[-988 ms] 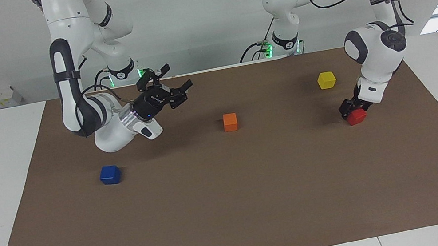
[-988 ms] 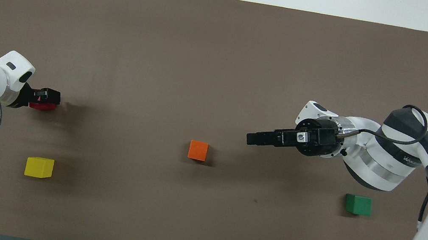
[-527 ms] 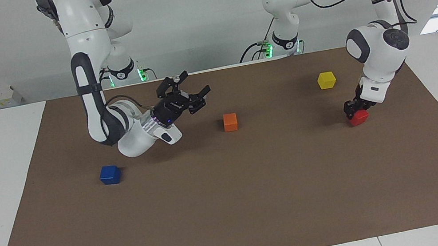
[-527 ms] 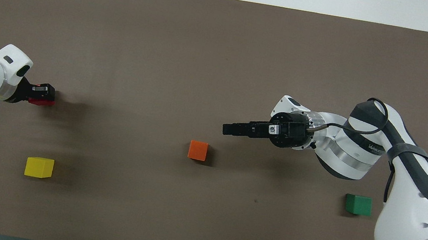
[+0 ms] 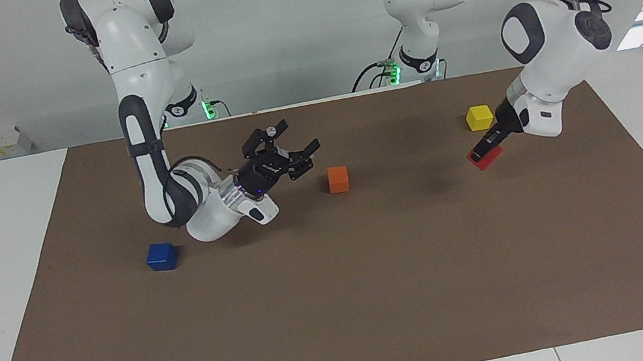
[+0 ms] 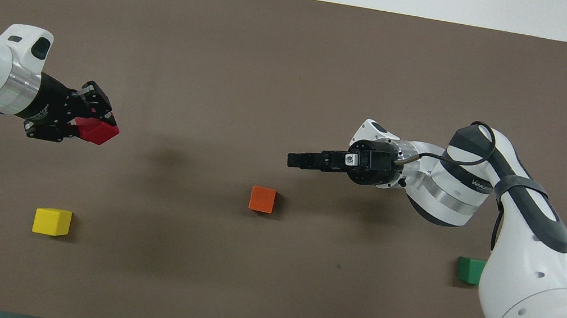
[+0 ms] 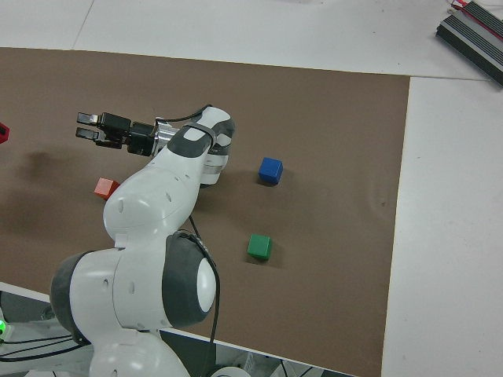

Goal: Transfer red block to right arm and stack on blue block
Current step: 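Carry the red cube toward the right gripper with the left gripper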

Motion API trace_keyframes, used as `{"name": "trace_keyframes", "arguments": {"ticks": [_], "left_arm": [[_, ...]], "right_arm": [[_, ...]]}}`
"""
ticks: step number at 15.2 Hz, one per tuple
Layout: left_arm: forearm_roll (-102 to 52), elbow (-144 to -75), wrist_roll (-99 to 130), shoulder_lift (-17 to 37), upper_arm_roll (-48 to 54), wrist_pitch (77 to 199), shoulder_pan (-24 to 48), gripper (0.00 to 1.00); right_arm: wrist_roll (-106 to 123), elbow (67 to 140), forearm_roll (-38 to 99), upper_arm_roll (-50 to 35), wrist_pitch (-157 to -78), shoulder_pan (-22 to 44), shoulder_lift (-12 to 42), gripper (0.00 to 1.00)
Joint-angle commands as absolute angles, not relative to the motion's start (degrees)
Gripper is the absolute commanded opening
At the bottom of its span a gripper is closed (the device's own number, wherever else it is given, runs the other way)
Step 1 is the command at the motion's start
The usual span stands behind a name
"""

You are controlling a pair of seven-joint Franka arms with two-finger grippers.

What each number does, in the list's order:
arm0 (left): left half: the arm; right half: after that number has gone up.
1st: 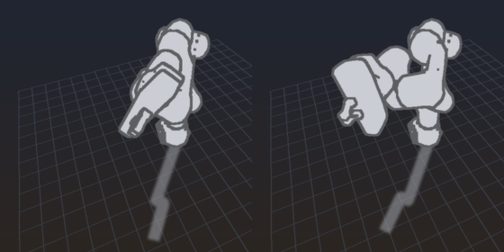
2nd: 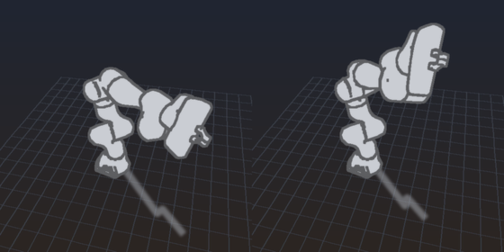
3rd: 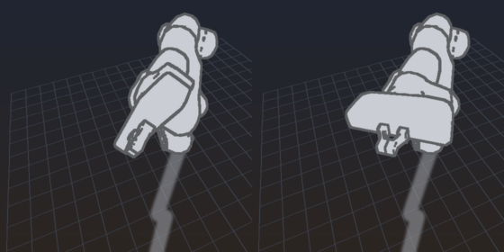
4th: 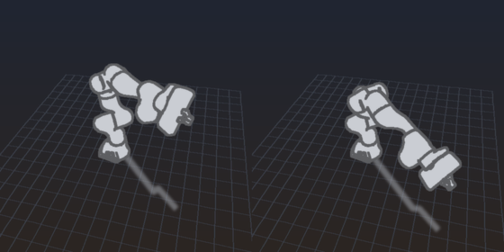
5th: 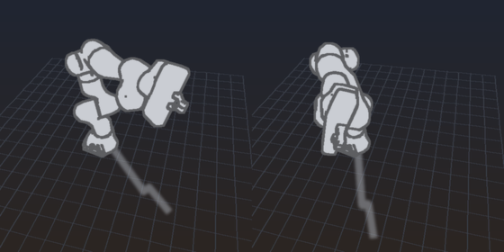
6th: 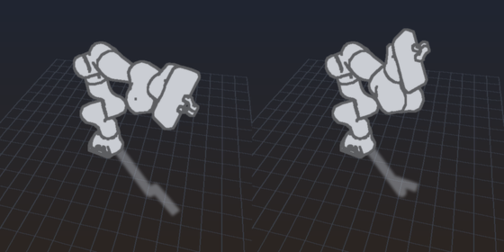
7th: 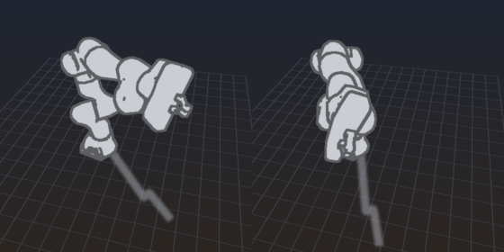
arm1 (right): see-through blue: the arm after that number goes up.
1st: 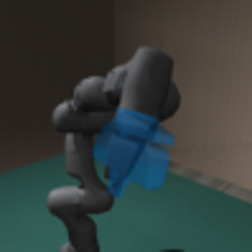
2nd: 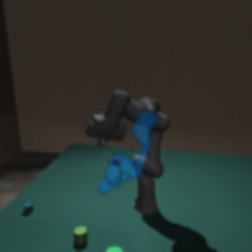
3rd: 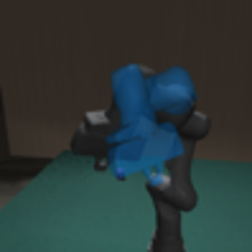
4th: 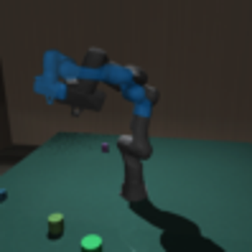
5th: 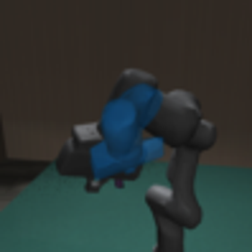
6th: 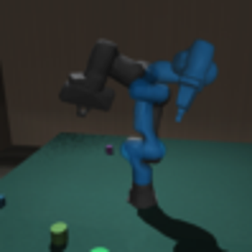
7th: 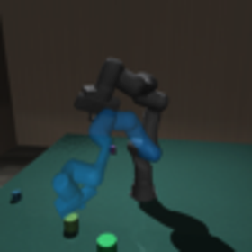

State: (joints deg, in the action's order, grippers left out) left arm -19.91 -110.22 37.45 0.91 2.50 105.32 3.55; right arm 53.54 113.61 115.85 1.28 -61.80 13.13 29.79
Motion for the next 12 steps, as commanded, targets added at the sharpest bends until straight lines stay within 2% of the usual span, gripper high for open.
{"name": "trace_keyframes", "arguments": {"ticks": [1,4,8,12], "left_arm": [[-26.4,-109.2,53.7,-5.1,3.7,100.2,5.6,0.0],[-36.0,-109.5,65.8,-7.7,4.3,99.1,8.3,0.0],[-48.2,-109.7,78.6,-8.3,6.7,101.2,8.4,0.0],[-50.6,-113.0,84.4,-9.3,10.8,112.5,10.1,0.0]], "right_arm": [[55.1,112.9,116.7,1.1,-62.9,13.3,30.6,1.0],[56.4,113.0,116.8,1.1,-63.3,14.5,30.6,1.0],[55.5,113.7,118.7,1.1,-64.5,16.2,30.6,1.0],[50.5,114.7,119.6,1.0,-64.9,16.3,30.6,1.0]]}}
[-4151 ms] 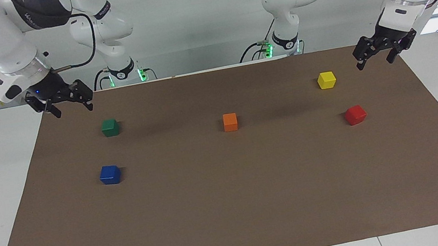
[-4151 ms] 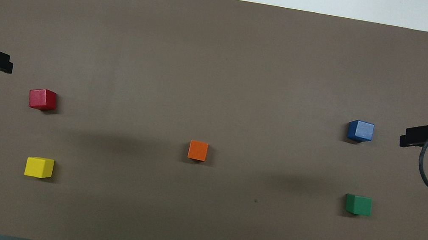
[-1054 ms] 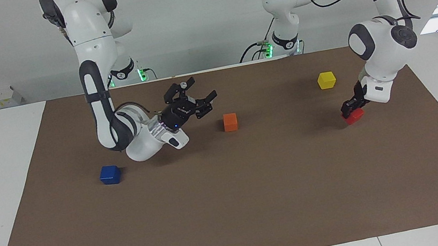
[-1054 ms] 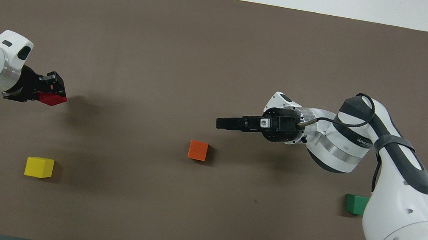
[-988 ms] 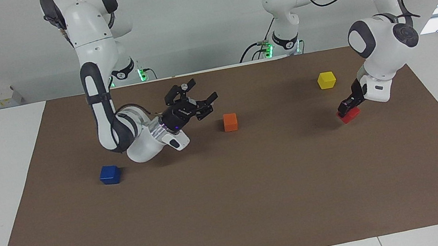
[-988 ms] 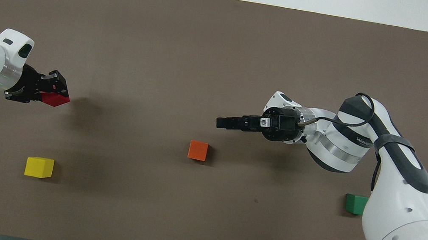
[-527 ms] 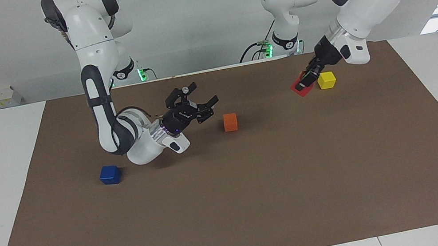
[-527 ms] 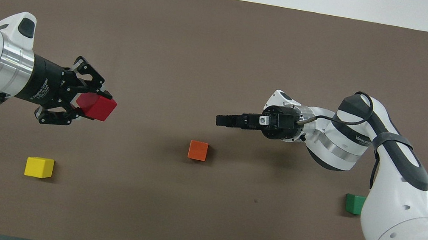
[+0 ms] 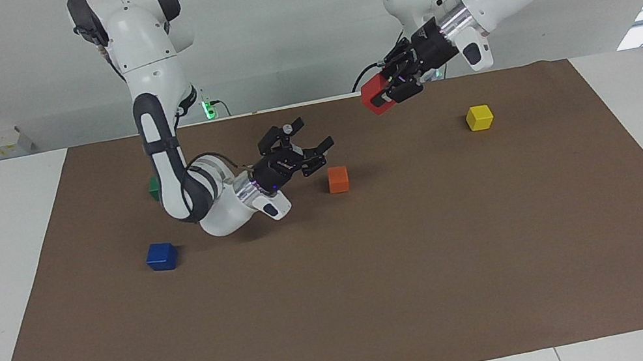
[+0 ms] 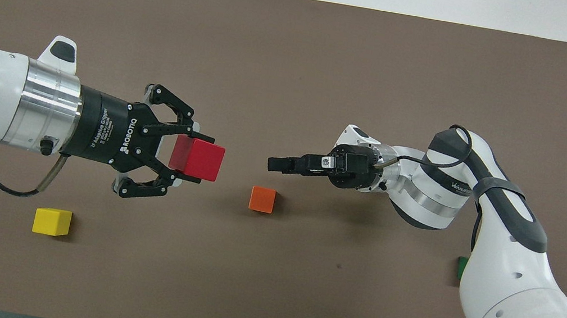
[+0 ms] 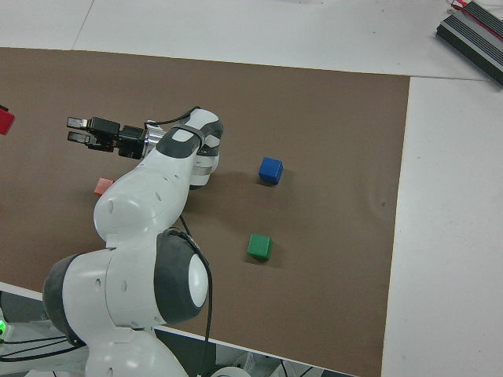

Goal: Transfer red block to right arm and stack on blue block
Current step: 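Carry the red cube toward the right gripper with the left gripper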

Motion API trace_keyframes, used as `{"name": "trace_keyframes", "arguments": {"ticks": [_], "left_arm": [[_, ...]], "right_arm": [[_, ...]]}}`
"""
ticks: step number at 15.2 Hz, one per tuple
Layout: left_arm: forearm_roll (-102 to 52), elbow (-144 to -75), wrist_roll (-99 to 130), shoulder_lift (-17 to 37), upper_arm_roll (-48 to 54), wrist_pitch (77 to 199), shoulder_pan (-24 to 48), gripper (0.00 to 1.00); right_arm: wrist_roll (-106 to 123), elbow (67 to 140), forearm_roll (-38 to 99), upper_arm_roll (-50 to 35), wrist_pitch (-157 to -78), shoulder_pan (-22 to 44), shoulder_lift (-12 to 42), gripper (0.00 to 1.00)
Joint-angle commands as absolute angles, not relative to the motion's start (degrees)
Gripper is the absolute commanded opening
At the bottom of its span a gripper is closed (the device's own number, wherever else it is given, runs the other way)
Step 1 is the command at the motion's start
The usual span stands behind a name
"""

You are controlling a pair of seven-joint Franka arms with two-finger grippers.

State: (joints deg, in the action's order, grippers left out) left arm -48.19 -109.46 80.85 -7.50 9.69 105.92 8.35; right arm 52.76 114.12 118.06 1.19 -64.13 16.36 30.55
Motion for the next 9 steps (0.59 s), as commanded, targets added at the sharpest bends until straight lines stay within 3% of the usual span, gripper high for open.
{"name": "trace_keyframes", "arguments": {"ticks": [1,5,9], "left_arm": [[-51.7,-114.2,85.1,-9.8,10.8,115.6,11.4,0.0],[-54.8,-119.6,92.1,-11.3,10.9,129.4,15.9,0.0],[-56.0,-120.8,99.5,-11.3,10.9,135.2,19.9,0.0]], "right_arm": [[50.0,114.8,119.6,1.0,-64.9,16.3,30.6,1.0],[50.0,115.1,120.8,1.0,-65.7,17.8,30.6,1.0],[51.0,115.1,123.6,1.0,-67.6,20.0,30.6,1.0]]}}
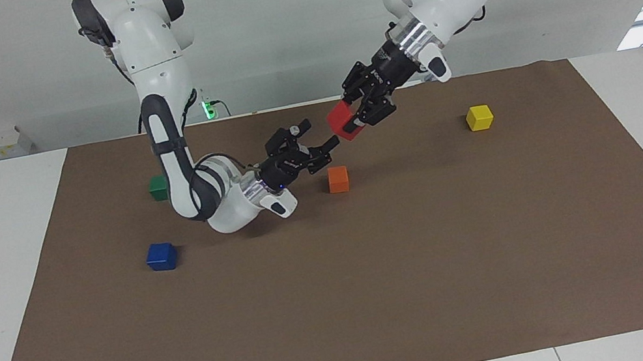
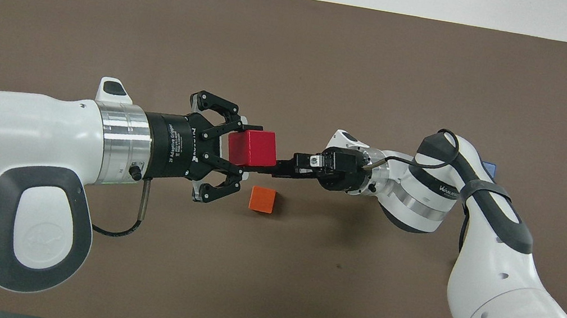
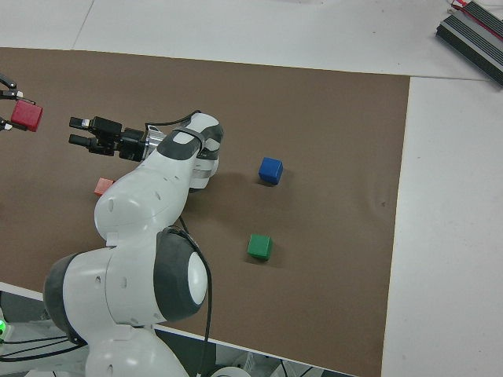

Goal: Transfer red block to right arm and stack on blue block

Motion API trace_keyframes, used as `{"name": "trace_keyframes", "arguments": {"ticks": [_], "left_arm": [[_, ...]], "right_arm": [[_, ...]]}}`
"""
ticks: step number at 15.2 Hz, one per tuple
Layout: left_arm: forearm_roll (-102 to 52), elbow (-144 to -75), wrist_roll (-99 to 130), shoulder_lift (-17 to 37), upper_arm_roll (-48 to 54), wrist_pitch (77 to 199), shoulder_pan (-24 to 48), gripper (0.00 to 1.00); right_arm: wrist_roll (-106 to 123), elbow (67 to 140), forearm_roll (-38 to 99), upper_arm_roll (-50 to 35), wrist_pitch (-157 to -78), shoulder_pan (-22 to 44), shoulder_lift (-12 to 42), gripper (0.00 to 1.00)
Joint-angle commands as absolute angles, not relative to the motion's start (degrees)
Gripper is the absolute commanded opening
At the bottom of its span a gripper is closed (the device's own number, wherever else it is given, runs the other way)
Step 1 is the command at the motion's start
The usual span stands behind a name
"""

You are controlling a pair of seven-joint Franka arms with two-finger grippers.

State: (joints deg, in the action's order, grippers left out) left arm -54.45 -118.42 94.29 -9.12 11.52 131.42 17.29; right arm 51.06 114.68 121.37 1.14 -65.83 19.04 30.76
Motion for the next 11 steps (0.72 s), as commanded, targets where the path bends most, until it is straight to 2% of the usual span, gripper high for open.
{"name": "trace_keyframes", "arguments": {"ticks": [1,9,10,11], "left_arm": [[-56.0,-121.8,102.9,-11.3,10.8,136.8,20.7,0.0],[-56.0,-124.9,105.4,-11.5,10.8,139.9,22.1,0.0],[-56.0,-125.5,105.0,-11.9,10.8,140.3,22.1,0.0],[-56.0,-125.8,105.0,-12.0,10.8,140.7,22.1,0.0]], "right_arm": [[51.2,115.1,123.9,1.0,-67.8,20.4,30.6,1.0],[52.1,115.1,124.2,1.1,-68.2,20.5,30.6,1.0],[52.6,115.1,124.2,1.1,-68.2,20.5,30.6,0.87],[52.7,115.1,124.2,1.1,-68.3,20.5,30.6,0.67]]}}
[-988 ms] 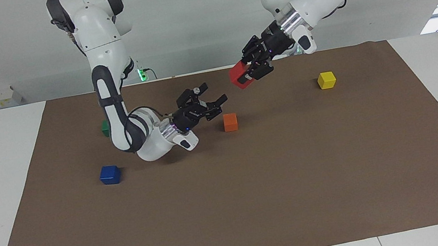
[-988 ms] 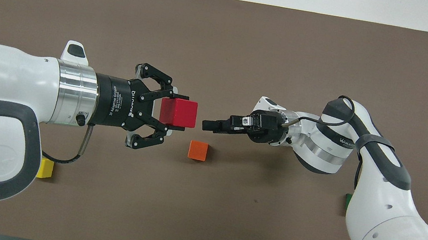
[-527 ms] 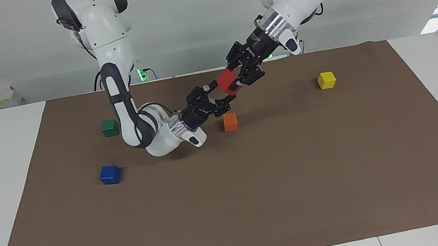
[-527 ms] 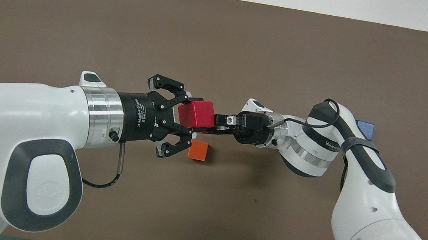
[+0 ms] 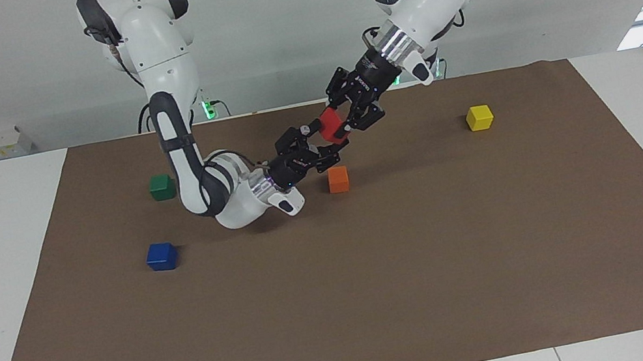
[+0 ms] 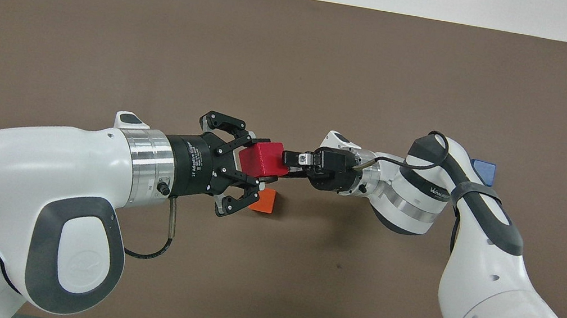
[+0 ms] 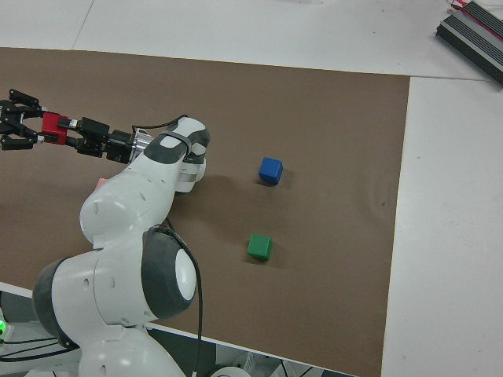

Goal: Transfer red block to right arm and stack on blue block

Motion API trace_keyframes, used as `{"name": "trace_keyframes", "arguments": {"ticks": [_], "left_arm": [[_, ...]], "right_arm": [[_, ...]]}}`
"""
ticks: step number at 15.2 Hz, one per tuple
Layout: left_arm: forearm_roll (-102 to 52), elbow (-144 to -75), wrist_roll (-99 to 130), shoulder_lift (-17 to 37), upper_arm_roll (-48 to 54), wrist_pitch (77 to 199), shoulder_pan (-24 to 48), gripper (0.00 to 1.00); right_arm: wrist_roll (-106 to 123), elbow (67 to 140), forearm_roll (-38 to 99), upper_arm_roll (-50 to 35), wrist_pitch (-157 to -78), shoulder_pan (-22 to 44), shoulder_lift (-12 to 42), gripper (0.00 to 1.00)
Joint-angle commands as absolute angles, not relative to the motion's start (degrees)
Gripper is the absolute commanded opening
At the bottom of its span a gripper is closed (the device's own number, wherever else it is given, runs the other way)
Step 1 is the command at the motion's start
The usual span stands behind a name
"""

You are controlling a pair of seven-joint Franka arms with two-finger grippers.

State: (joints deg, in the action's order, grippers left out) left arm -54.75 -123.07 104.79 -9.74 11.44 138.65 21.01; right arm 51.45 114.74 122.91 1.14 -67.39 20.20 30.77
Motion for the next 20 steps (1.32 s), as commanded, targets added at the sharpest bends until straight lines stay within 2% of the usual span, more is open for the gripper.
{"name": "trace_keyframes", "arguments": {"ticks": [1,2,11,12,13,20], "left_arm": [[-56.0,-125.8,104.9,-12.0,10.8,140.9,22.1,0.0],[-56.0,-125.9,104.9,-12.0,10.9,141.1,22.2,0.0],[-56.0,-127.3,104.8,-12.3,10.8,145.0,25.1,0.0],[-56.0,-127.2,104.9,-12.2,10.8,145.0,25.0,0.23],[-56.0,-127.0,104.9,-12.1,10.8,145.0,25.0,0.99],[-56.0,-127.2,102.6,-12.3,10.4,143.4,22.5,1.0]], "right_arm": [[52.8,115.1,124.2,1.1,-68.5,20.5,30.6,0.37],[52.8,115.1,124.2,1.1,-69.2,20.5,30.6,0.02],[54.3,115.0,124.1,1.1,-71.3,20.3,30.0,0.0],[54.3,115.0,124.1,1.1,-71.3,20.3,30.0,0.0],[54.3,115.0,124.1,1.1,-71.3,20.3,29.8,0.0],[54.1,115.0,124.0,1.1,-75.1,19.7,27.9,0.0]]}}
